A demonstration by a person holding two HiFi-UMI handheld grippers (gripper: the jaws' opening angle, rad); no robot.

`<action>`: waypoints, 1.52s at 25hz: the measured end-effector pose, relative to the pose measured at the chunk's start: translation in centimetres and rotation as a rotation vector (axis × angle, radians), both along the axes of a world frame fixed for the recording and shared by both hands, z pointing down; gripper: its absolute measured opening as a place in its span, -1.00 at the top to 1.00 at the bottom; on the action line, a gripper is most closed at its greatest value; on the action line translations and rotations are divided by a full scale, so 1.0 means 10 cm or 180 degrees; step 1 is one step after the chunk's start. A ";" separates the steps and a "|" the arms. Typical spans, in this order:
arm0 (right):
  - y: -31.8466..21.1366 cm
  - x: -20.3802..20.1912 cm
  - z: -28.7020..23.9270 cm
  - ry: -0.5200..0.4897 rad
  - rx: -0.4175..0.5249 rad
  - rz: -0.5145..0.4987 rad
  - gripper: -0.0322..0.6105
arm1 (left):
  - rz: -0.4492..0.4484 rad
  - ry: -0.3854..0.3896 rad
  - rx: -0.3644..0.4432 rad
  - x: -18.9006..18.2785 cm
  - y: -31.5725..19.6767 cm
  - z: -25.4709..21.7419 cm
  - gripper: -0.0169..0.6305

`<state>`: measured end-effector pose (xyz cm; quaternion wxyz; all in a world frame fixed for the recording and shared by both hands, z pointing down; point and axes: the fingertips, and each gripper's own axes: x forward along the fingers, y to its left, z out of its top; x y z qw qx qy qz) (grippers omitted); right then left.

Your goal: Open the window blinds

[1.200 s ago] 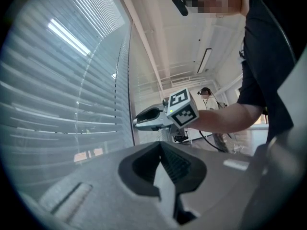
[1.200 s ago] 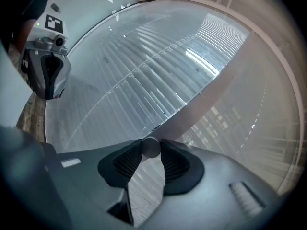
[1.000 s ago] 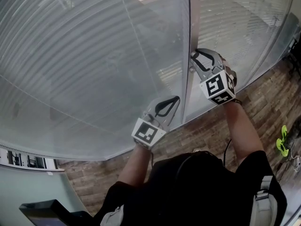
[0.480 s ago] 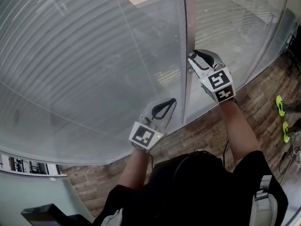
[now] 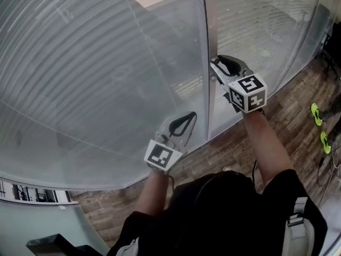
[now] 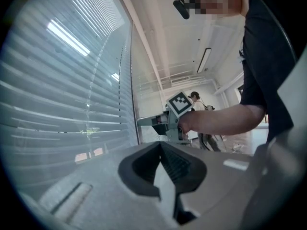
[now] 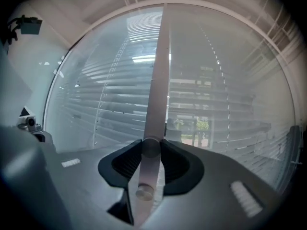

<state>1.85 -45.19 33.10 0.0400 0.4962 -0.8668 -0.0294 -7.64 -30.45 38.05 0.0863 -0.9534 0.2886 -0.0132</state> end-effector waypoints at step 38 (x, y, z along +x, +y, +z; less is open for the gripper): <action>0.00 0.03 -0.04 -0.0843 -0.0299 0.0110 0.50 | 0.0071 0.0150 -0.0108 0.07 0.03 0.05 0.93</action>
